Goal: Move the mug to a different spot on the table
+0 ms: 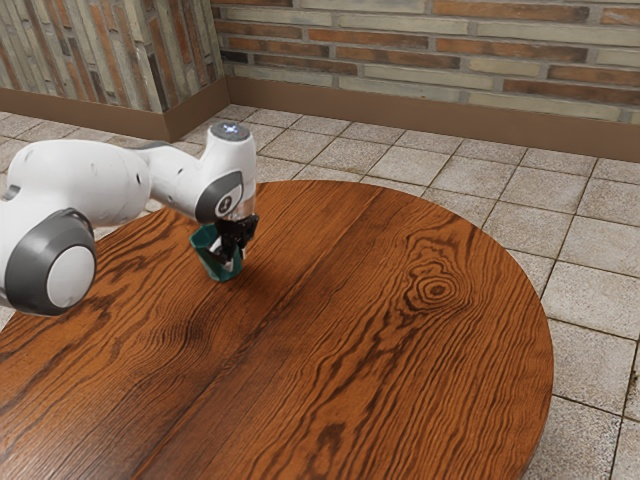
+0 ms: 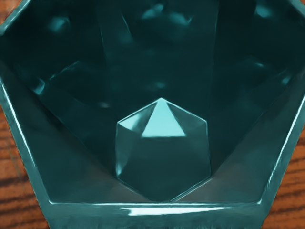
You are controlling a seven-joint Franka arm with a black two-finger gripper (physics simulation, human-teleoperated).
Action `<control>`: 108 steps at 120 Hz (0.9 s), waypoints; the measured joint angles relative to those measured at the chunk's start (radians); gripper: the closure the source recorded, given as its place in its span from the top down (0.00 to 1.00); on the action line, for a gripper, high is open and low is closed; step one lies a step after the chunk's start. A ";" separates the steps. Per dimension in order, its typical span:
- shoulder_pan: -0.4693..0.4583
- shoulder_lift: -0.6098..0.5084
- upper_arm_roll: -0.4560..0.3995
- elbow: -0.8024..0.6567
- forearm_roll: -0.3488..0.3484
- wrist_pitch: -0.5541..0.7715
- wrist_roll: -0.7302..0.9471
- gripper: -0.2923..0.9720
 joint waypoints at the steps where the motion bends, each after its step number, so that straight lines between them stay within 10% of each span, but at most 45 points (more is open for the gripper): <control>1: 0.000 0.000 0.000 0.000 0.002 -0.002 0.001 0.32; 87: -0.286 -0.071 0.034 -0.026 0.069 -0.065 0.064 0.23; 108: -0.316 -0.190 0.025 -0.216 0.161 -0.016 0.077 0.22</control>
